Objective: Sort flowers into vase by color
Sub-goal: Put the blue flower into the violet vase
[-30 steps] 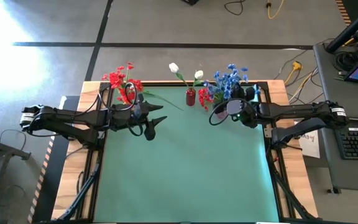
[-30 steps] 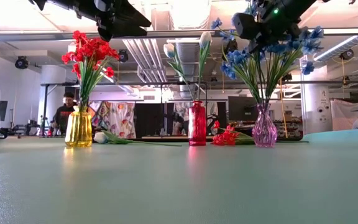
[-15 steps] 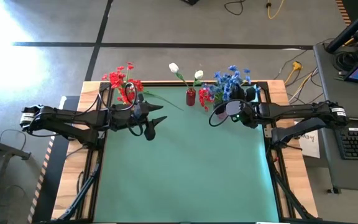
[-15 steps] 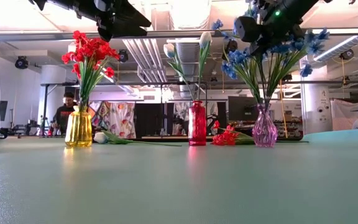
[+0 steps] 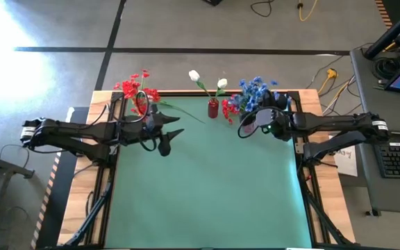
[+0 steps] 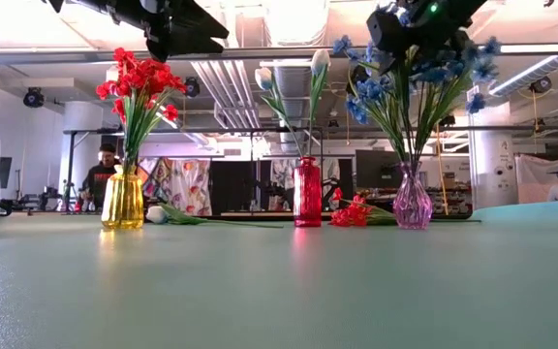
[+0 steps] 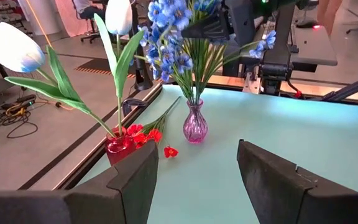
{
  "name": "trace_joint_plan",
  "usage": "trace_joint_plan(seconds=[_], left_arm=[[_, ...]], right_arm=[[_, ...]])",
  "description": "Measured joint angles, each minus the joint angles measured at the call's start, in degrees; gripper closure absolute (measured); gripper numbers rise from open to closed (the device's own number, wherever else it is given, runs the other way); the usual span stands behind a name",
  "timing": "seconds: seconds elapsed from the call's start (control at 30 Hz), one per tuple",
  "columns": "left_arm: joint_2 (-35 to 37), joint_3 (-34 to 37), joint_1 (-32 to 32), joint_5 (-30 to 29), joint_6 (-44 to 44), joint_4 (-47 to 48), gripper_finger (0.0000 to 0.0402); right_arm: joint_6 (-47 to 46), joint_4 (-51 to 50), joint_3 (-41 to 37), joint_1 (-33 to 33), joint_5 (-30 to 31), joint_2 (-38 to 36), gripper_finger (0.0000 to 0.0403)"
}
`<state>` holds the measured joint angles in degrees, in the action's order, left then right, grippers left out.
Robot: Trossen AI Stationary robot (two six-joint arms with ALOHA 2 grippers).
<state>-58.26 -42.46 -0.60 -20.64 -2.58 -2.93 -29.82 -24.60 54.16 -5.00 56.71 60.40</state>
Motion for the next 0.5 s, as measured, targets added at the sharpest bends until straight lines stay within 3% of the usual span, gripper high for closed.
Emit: trace_joint_plan(seconds=[0.3, 0.5], left_arm=[[1.44, 0.00, 0.02, -1.57, -0.11, 1.04, 0.0194], [1.42, 0.00, 0.00, -4.28, -0.12, 1.44, 0.0194]], right_arm=[[-7.31, -14.45, 6.45, -0.02, -1.40, 0.00, 0.0132], [-7.60, -16.15, 9.09, -0.02, -4.61, 0.02, 0.0103]])
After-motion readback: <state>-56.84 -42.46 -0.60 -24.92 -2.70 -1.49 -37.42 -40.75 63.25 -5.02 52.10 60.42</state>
